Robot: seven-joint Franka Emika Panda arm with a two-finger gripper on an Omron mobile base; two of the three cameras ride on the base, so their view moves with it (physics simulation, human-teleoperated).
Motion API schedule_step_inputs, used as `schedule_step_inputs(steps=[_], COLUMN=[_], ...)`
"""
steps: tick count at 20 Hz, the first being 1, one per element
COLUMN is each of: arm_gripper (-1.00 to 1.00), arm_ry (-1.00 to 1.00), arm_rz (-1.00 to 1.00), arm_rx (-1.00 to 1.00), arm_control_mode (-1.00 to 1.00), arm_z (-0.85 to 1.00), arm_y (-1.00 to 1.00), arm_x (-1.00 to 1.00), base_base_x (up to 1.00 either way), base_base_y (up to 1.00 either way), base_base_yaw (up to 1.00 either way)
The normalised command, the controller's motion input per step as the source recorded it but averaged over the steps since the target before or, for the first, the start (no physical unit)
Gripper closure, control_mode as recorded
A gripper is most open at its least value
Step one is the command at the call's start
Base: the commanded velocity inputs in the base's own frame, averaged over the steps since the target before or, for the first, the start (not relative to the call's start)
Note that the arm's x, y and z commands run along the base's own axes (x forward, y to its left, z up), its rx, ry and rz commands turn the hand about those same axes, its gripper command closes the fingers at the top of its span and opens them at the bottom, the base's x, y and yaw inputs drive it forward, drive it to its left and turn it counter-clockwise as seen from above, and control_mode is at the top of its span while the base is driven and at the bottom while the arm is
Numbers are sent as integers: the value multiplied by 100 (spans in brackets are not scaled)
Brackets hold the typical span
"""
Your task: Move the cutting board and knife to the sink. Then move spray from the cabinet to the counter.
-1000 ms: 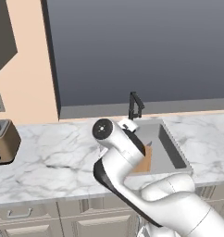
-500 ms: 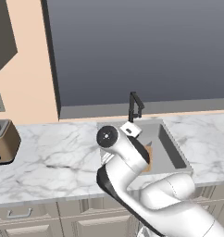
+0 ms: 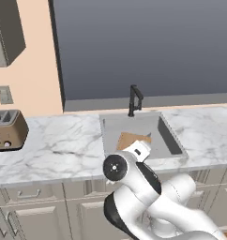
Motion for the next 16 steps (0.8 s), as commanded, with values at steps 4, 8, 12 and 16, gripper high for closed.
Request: schedule_step_inputs(steps=[4,8,12,16], arm_gripper=[-100,-100,-100,-100], arm_ry=[0,0,0,0], arm_rz=[0,0,0,0], arm_rx=[0,0,0,0], arm_control_mode=[100,100,100,100], arm_z=[0,0,0,0], arm_y=[0,0,0,0], arm_x=[0,0,0,0], base_base_x=[-79,-71,-52,-32], base_base_y=[78,100,100,100], base_base_yaw=[18,29,39,44])
